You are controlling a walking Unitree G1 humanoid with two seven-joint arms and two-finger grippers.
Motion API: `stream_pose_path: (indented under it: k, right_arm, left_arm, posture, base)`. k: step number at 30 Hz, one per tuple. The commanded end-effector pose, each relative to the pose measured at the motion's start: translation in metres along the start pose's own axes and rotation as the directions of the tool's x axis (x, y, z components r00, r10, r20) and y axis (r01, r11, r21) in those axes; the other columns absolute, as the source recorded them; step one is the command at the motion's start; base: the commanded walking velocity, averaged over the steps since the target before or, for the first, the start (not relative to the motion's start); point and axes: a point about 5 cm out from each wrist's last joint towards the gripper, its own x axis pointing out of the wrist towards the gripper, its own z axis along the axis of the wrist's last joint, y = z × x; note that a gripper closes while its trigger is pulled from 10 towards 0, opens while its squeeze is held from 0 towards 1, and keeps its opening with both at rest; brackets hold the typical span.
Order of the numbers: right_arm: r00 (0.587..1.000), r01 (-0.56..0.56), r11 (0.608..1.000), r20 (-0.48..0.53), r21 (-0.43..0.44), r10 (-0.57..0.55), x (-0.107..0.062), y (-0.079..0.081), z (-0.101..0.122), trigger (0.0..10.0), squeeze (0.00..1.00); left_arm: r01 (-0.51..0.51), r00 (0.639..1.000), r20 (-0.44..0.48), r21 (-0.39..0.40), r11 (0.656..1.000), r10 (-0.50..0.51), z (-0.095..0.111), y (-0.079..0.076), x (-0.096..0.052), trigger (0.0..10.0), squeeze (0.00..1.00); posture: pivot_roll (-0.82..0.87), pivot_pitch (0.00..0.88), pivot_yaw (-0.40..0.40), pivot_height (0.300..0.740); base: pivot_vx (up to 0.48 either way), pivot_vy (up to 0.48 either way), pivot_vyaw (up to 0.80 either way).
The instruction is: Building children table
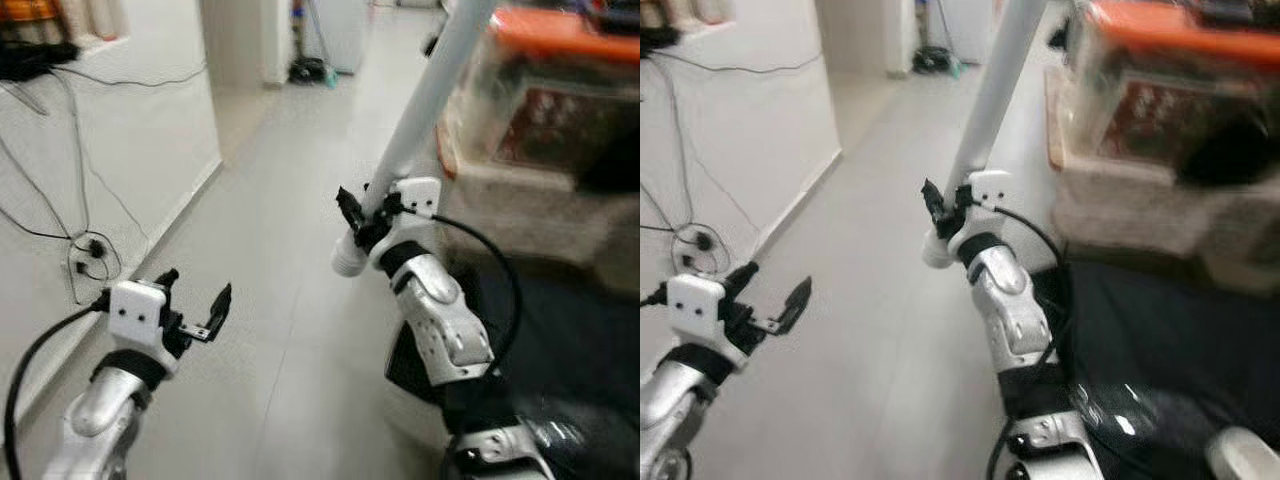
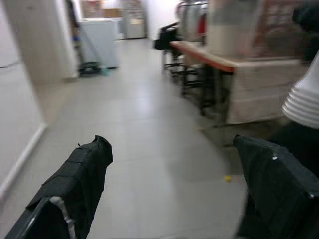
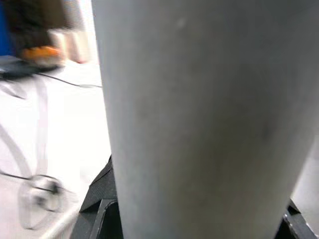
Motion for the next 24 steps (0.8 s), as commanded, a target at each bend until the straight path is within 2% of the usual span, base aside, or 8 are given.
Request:
stream_pose_path:
  k: [1, 13, 24]
  right_arm:
    - [1.0, 0.004, 1.0, 0.029, -0.018, -0.004, -0.0002, -0.0002, 0.0081, 10.0, 0.0]
    - [1.0, 0.001, 1.0, 0.022, -0.02, 0.0, 0.0013, 0.002, 0.0093, 10.0, 0.0]
    - [0.999, 0.024, 1.0, 0.025, -0.02, -0.024, -0.0008, -0.0033, 0.0117, 10.0, 0.0]
  left_arm:
    - [0.003, 1.0, -0.009, -0.012, 1.0, -0.003, -0.0014, -0.0031, -0.001, 10.0, 0.0]
    - [0.008, 1.0, 0.0, -0.018, 1.0, -0.008, -0.0003, -0.0072, 0.0017, 10.0, 0.0]
    - [0.024, 1.0, 0.0, -0.022, 0.999, -0.024, 0.0001, -0.0094, 0.0037, 10.0, 0.0]
  posture:
    - [0.04, 0.0, -0.065, 0.74]
    - [0.04, 0.0, -0.076, 0.74]
    - [0.04, 0.0, -0.067, 0.74]
  base:
    - [-0.435, 0.0, 0.0]
    - [-0.444, 0.0, 0.0]
    - [-0.446, 0.0, 0.0]
